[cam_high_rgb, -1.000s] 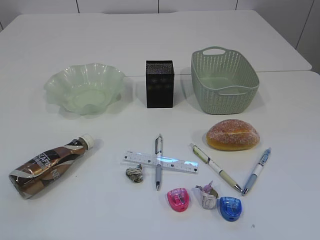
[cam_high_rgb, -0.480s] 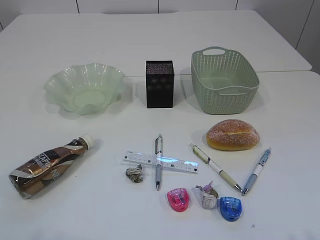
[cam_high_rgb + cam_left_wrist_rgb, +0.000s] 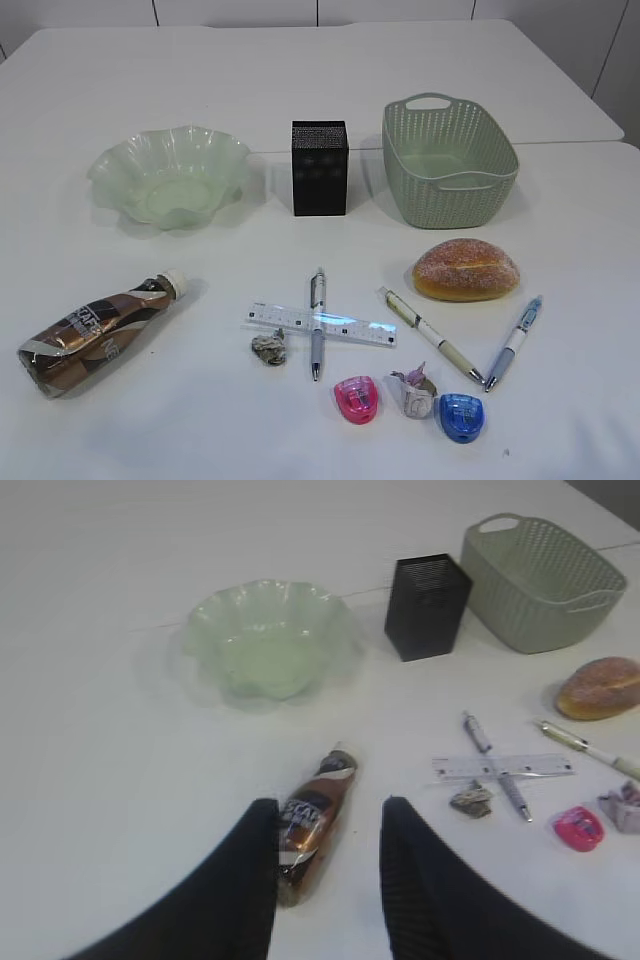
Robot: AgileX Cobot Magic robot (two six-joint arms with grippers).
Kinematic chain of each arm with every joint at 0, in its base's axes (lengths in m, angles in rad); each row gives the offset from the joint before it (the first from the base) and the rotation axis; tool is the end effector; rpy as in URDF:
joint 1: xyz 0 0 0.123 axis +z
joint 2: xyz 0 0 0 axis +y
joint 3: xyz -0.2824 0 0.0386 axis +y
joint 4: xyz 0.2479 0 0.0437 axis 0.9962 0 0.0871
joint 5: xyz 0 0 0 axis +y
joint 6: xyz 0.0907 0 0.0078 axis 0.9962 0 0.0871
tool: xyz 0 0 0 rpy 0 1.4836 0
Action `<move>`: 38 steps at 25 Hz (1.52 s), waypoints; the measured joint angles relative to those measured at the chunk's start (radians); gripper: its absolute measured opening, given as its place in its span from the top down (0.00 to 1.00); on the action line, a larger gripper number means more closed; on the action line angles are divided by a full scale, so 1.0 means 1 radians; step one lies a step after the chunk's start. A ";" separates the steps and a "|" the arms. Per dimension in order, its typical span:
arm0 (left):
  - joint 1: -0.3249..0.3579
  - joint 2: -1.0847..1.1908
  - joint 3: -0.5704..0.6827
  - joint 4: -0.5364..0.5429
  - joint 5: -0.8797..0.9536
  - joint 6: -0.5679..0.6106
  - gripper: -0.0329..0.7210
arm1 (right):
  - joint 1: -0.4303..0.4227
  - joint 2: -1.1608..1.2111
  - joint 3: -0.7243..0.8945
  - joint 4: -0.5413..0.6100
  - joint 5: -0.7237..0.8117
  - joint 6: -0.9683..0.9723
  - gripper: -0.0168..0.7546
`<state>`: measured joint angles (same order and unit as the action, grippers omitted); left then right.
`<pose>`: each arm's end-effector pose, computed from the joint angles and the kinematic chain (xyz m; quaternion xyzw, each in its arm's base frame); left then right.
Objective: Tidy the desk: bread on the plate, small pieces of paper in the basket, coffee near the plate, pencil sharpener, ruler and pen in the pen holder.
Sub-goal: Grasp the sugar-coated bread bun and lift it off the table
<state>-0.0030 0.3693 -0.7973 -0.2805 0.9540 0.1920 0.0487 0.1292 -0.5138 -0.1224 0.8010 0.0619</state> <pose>0.0388 -0.0207 0.3673 0.0743 0.8325 -0.0889 0.5418 0.0246 -0.0068 0.3021 -0.0037 0.8119 -0.0283 0.5830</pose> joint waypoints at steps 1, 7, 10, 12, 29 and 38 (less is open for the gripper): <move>0.000 0.034 -0.020 -0.028 -0.002 0.028 0.64 | 0.000 0.005 0.000 -0.004 -0.006 0.005 0.67; -0.011 0.236 -0.106 -0.218 -0.005 0.183 0.64 | 0.000 0.060 0.000 -0.155 -0.059 0.170 0.67; -0.032 0.339 -0.135 -0.277 -0.005 0.254 0.64 | 0.000 0.118 -0.002 -0.215 -0.076 0.209 0.67; -0.053 0.405 -0.153 -0.306 -0.005 0.303 0.64 | 0.000 0.126 -0.002 -0.220 -0.078 0.215 0.67; -0.177 0.890 -0.445 -0.506 0.064 0.625 0.64 | 0.000 0.565 -0.193 -0.308 -0.102 0.400 0.67; -0.256 1.089 -0.645 -0.508 0.140 0.685 0.64 | 0.000 0.835 -0.416 -0.243 0.078 0.383 0.67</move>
<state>-0.2593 1.4588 -1.4426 -0.7880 1.0944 0.8772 0.0487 0.9638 -0.9302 -0.3654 0.8794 0.4448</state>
